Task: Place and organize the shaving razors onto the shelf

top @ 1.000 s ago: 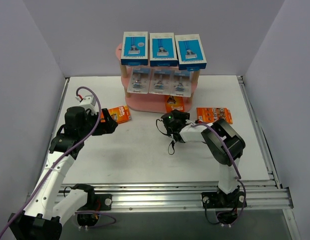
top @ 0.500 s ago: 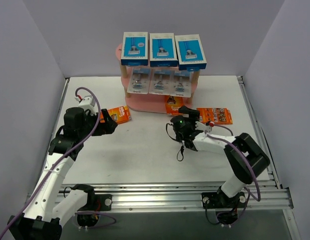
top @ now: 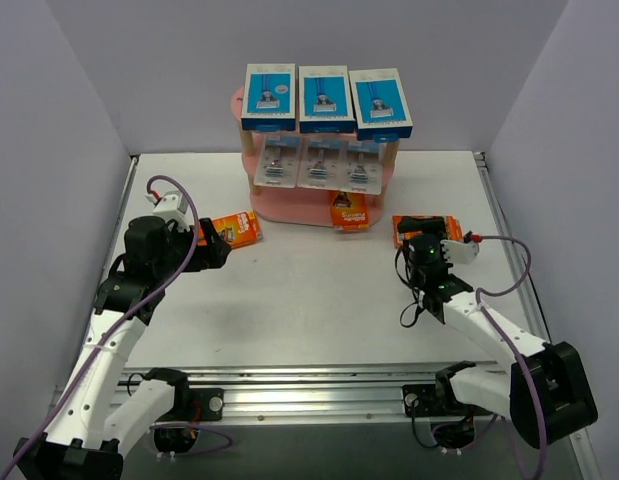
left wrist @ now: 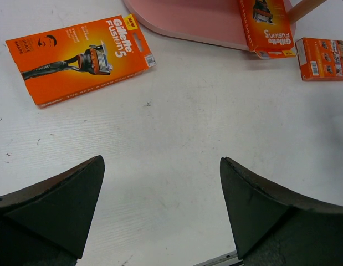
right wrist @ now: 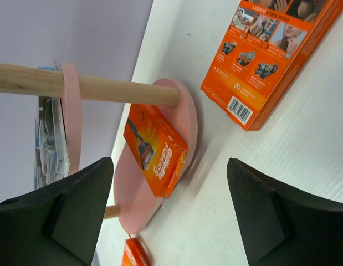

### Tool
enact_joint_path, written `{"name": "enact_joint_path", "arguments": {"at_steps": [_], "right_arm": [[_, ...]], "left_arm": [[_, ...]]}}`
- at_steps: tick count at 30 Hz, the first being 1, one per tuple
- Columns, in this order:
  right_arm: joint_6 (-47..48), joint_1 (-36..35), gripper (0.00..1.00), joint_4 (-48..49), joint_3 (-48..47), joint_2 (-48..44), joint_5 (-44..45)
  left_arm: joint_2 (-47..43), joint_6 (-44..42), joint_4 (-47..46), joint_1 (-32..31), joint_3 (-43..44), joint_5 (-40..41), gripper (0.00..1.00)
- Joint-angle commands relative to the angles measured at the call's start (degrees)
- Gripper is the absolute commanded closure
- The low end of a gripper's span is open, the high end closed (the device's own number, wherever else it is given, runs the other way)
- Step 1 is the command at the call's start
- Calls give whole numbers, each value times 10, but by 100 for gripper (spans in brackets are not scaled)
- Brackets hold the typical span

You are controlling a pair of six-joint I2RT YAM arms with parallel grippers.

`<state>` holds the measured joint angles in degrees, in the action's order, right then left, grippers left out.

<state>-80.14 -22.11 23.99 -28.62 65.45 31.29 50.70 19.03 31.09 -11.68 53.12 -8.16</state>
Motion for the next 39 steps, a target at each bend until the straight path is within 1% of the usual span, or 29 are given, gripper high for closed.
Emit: {"name": "enact_joint_path", "arguments": {"at_steps": [1,2,3,4,5,6,7,9,12,13,15,16,17,18,19,20,21,22,23,24,25,27,28,29,31,35,37,38,39], "right_arm": [[138,55,21,-19,-4,-33,-111],[167,75,21,-14,-3,-35,-176],[180,118,21,-8,1,-36,-211],[193,137,22,-2,1,-35,-245],[215,154,22,0,-2,-32,-303],[227,169,23,-2,-2,-29,-331],[241,188,23,-4,-7,-22,-350],[276,198,23,-14,-15,-14,-383],[301,218,23,-20,-20,-3,-411],[310,218,23,-14,-18,-1,-433],[316,254,23,-10,-13,2,-454],[316,263,24,-1,-10,5,-480],[316,284,25,7,-4,7,-496],[315,294,26,14,-1,12,-510],[314,304,29,25,1,21,-525],[314,314,32,31,3,28,-556],[314,334,34,37,5,34,-570],[316,344,39,47,8,45,-583],[317,354,41,52,9,50,-609],[319,373,43,58,15,61,-622],[321,382,48,67,16,65,-633],[328,398,51,71,20,74,-661],[329,412,55,82,22,81,-670],[331,417,56,85,21,85,-678],[339,429,59,91,17,93,-695],[343,440,59,92,6,104,-709],[331,448,59,108,7,109,-722],[329,450,59,112,7,110,-726],[327,452,59,115,6,114,-728]], "left_arm": [[3,-7,-10,-2,15,-7,6],[5,-7,-10,-2,15,-11,6],[7,-7,-11,-2,14,-13,6],[12,-4,-12,-4,13,-14,6],[14,0,-16,-5,10,-17,6],[17,5,-16,-7,9,-16,6],[26,16,-19,-11,8,-15,6],[38,37,-25,-12,6,-19,6],[68,99,-33,-11,3,-50,6],[77,141,-40,-11,-2,-67,6],[78,190,-89,-11,-34,-99,5],[69,255,-118,-11,-56,-106,5],[64,290,-187,-11,-78,-116,5],[63,328,-216,-11,-100,-119,5],[65,392,-246,-12,-139,-115,2],[70,419,-312,-13,-157,-114,0],[77,441,-344,-23,-170,-109,15],[95,468,-377,-30,-182,-93,19],[106,476,-386,-36,-181,-85,22],[118,483,-394,-54,-180,-77,29],[146,494,-405,-61,-176,-71,36],[177,507,-441,-74,-165,-63,48],[207,521,-454,-83,-161,-59,65],[221,529,-483,-88,-155,-56,72],[261,551,-529,-98,-148,-43,82],[320,574,-574,-119,-121,0,83],[360,598,-615,-128,-105,24,87],[377,606,-632,-137,-101,31,95],[394,616,-648,-141,-90,35,98]]}}
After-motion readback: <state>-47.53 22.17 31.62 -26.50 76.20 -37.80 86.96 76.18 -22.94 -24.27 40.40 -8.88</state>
